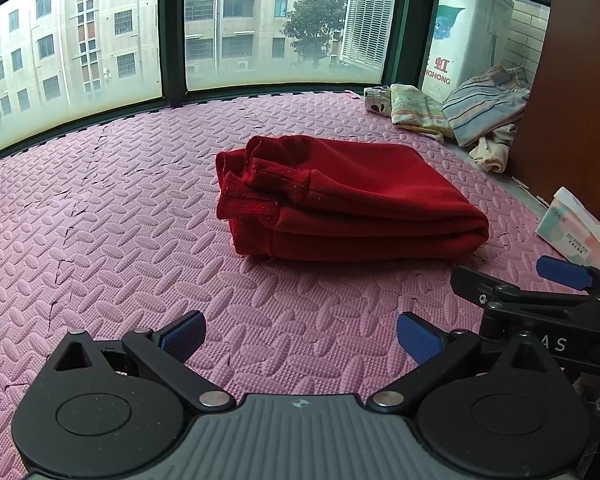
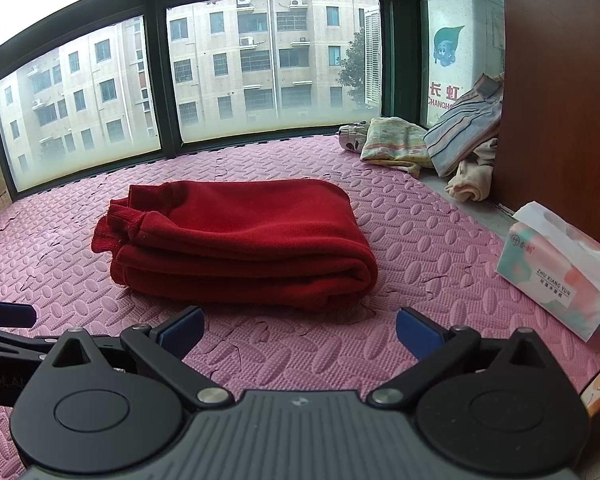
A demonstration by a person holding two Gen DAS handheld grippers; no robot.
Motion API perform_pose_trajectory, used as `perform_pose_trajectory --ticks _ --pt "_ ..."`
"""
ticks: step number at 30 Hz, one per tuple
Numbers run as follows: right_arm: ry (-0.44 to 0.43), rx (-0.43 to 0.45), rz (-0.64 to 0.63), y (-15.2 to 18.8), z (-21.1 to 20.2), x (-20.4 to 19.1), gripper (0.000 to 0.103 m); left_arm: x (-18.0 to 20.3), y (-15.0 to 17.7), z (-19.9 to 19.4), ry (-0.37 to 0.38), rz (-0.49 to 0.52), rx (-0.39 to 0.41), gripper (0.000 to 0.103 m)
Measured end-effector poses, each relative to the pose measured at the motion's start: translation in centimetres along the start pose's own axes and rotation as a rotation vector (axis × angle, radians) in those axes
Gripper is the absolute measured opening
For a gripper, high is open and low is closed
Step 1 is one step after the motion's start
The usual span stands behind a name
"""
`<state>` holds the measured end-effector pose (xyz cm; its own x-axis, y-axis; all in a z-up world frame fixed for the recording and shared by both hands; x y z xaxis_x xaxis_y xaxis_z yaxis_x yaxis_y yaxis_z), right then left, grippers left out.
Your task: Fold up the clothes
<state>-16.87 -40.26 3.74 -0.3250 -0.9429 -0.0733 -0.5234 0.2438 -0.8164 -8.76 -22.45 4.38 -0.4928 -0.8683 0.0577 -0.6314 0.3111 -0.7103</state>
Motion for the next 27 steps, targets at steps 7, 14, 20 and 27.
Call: perform_pose_trajectory --ticks 7,14,20,27 --pt "0.004 -0.001 0.001 0.17 -0.21 0.14 0.103 0.13 0.10 -0.25 0.002 0.004 0.003 0.103" --pt "0.002 0.001 0.004 0.22 -0.30 0.18 0.103 0.30 0.14 -0.38 0.005 0.009 0.007 0.103" --pt "-0.001 0.000 0.006 0.22 -0.28 0.25 0.103 0.41 0.16 -0.34 0.008 0.011 0.006 0.103" --pt "-0.001 -0.004 0.010 0.23 -0.07 0.33 0.103 0.47 0.14 -0.16 0.007 0.015 0.004 0.103"
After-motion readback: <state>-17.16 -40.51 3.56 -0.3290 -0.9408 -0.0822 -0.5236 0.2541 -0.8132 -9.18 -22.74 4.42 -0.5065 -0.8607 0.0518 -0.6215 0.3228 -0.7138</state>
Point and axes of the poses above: each gripper's, at about its wrist camera, not at the fingertips, and z roughly the way its jaws point, x to its right, y to its underside, the point moved 1 cm from there along z, roughly the way its jaws point, and after that the axes turned 1 degree about -y, right-handed, at the moved point
